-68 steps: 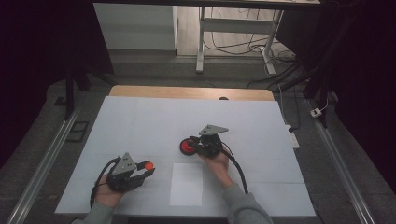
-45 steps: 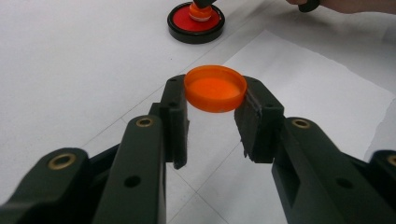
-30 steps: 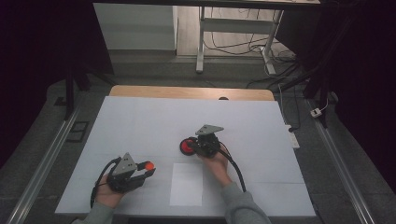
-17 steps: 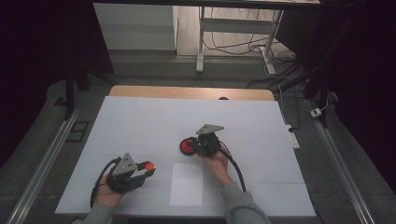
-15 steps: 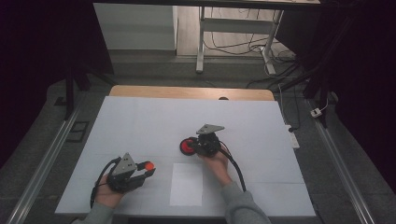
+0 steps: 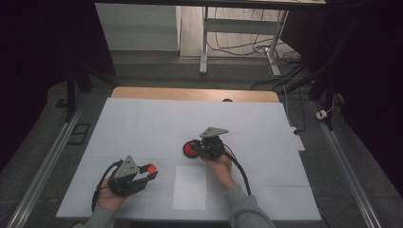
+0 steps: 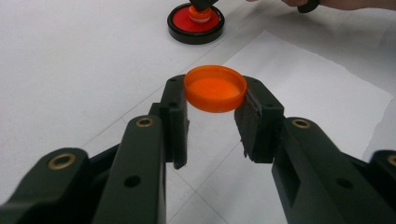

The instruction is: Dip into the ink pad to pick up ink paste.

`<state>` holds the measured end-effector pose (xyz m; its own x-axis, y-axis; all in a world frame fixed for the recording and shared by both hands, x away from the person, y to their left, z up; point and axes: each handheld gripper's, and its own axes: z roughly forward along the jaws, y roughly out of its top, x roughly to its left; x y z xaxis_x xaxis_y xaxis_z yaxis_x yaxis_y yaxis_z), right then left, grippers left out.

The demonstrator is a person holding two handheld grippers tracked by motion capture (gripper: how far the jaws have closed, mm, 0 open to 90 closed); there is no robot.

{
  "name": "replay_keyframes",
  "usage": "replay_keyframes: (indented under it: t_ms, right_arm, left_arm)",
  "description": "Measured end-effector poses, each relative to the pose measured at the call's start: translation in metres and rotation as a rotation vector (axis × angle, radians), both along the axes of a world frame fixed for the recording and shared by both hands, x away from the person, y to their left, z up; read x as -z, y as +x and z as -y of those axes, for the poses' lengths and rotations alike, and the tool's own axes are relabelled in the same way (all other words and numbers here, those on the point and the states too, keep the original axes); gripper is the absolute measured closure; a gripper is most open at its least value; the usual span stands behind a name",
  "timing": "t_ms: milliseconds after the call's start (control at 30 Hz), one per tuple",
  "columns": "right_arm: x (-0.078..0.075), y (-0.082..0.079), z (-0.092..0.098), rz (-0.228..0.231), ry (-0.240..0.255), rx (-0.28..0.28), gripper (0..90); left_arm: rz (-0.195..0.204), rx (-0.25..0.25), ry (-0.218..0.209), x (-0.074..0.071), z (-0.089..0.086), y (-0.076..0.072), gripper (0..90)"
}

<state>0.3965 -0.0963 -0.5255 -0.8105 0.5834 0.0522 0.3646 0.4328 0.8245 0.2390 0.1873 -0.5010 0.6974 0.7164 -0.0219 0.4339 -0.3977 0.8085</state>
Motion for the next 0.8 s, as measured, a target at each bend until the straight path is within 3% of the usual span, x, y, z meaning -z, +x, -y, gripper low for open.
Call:
replay_keyframes:
  t_ms: [133, 267, 333, 367, 400, 567, 800]
  right_arm:
    - [0.0, -0.001, -0.001, 0.004, -0.003, 0.004, 72.9]
    - [-0.003, 0.005, 0.003, -0.026, 0.011, -0.015, 72.7]
    - [-0.005, 0.006, 0.011, -0.029, 0.106, 0.008, 72.7]
    - [-0.009, 0.007, 0.016, -0.047, 0.18, 0.021, 72.7]
    - [-0.014, 0.008, 0.018, -0.037, 0.204, 0.024, 72.7]
    - [-0.029, 0.005, 0.021, 0.008, 0.177, 0.018, 72.7]
    - [-0.024, 0.006, 0.016, 0.016, 0.128, 0.011, 72.6]
  left_arm:
    - [0.0, -0.001, 0.001, 0.0, 0.0, 0.0, 64.7]
    - [0.002, 0.0, -0.001, 0.0, 0.0, 0.0, 64.7]
    - [0.004, -0.002, -0.002, -0.001, -0.001, 0.0, 64.6]
    - [0.004, -0.002, -0.002, -0.001, -0.001, 0.001, 64.7]
    - [0.004, -0.004, -0.001, 0.0, -0.001, 0.001, 64.6]
    - [0.005, -0.002, 0.0, -0.001, -0.001, 0.0, 64.6]
    - [0.001, -0.004, -0.004, 0.0, -0.001, 0.001, 64.6]
